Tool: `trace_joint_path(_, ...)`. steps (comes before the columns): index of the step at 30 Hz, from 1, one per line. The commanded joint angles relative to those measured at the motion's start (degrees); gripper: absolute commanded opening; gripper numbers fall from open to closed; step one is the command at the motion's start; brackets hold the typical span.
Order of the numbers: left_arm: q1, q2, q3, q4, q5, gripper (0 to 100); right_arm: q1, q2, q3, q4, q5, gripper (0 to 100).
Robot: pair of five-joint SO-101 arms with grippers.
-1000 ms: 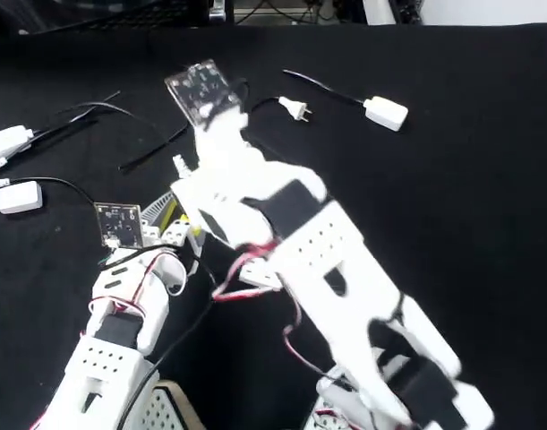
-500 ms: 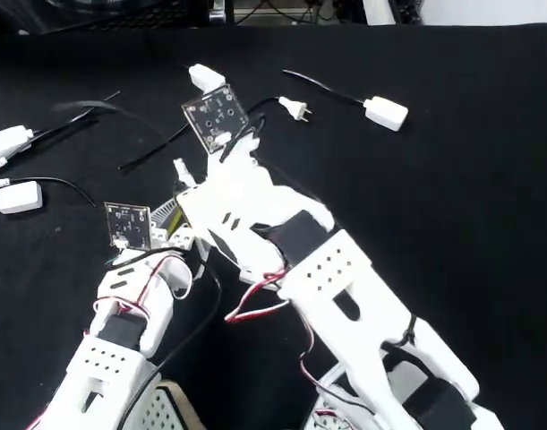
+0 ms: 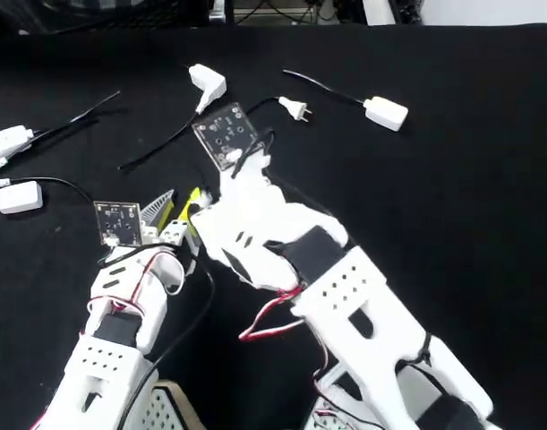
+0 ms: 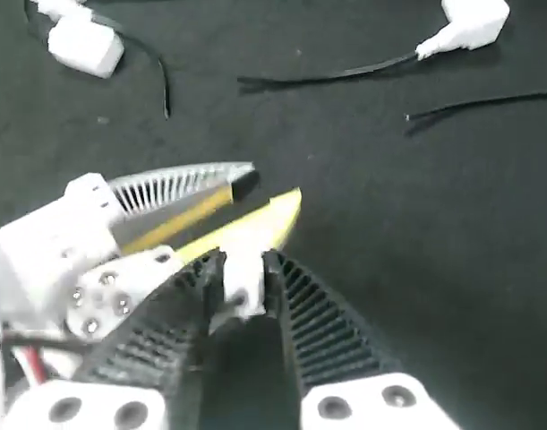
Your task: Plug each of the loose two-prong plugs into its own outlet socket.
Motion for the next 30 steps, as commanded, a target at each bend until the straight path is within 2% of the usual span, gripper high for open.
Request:
trace_joint_path(1, -0.92, -0.79, 1.19, -2.73, -0.35, 15, 0.79, -1.01, -0.04, 2.2, -2.11, 1.2)
trace_joint_path(22, -3.03, -0.79, 1.1, -4.4, -0.18, 15, 0.97, -0.92, -0.4, 4.48, -2.29, 1.1)
trace_joint_path(30, -1.89, -0.7, 1.1, -3.34, -0.18, 15, 6.51, -0.92, 2.42, -9.23, -1.93, 1.1)
